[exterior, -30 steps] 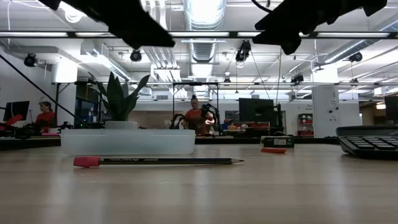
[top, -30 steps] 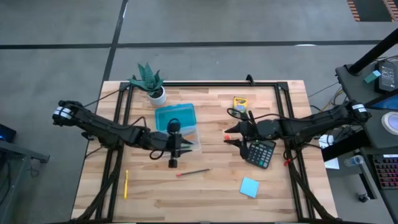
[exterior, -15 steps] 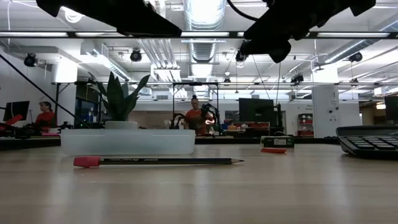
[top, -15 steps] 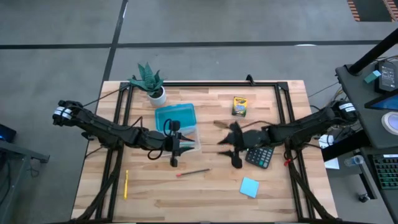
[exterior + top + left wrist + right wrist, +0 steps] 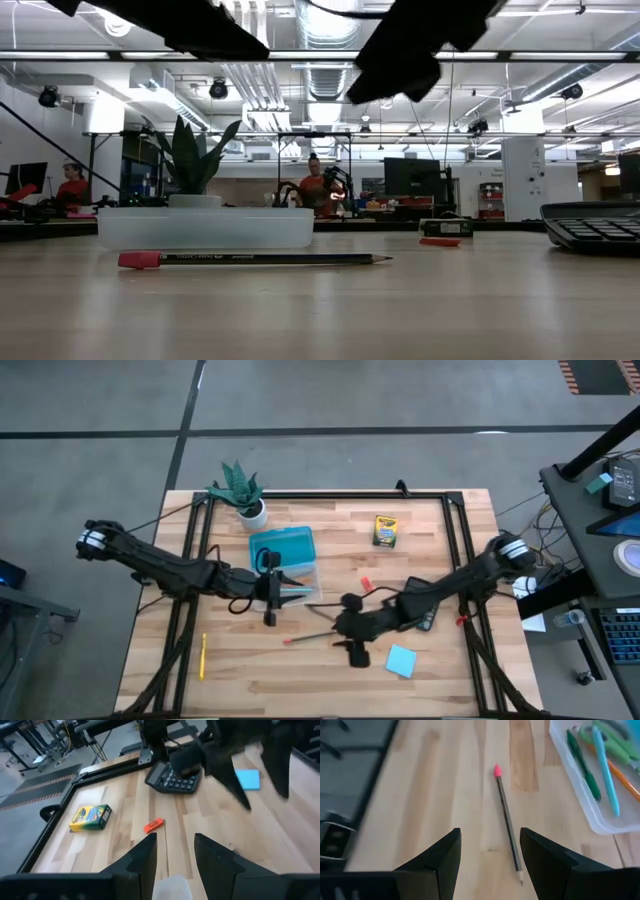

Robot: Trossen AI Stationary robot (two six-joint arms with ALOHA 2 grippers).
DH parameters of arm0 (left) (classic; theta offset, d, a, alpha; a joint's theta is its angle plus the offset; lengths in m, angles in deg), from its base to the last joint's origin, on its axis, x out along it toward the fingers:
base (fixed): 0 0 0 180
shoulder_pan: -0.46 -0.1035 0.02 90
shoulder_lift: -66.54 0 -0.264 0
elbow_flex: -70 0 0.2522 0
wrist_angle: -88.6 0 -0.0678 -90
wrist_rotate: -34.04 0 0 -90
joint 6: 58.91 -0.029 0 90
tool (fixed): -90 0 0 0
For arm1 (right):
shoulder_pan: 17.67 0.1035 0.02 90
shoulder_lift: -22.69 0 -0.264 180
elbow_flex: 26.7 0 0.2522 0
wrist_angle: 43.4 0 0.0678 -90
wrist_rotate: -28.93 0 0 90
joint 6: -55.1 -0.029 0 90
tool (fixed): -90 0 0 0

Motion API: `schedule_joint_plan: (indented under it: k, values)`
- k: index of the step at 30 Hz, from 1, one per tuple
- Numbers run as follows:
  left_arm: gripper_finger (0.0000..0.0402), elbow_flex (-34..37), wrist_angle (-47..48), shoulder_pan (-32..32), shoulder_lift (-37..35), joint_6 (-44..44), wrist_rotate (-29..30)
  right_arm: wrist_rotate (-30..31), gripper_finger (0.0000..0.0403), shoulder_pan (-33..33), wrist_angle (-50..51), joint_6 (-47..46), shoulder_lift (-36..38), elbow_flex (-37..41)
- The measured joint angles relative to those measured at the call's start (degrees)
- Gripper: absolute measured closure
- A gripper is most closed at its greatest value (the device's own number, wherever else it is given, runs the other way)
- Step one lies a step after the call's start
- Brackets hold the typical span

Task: Pack school essentials
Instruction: Put the black pencil into the blue supply box

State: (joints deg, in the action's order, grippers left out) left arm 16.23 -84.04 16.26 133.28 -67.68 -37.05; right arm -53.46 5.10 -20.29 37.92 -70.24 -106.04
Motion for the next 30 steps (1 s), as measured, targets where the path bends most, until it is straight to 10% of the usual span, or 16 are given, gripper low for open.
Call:
schedule_joint_plan:
  k: [17,30]
  values:
    - [0.0288,7.4,-0.7,1.9,-10.5,1.4,-0.2,-0.1,0.0212,-5.3,1.1,12.8,-24.2,-18.5]
    - [0.0288,7.9,-3.1,1.9,-10.6,2.5,-0.2,-5.1,0.0212,-6.1,1.2,14.2,-27.2,-19.8]
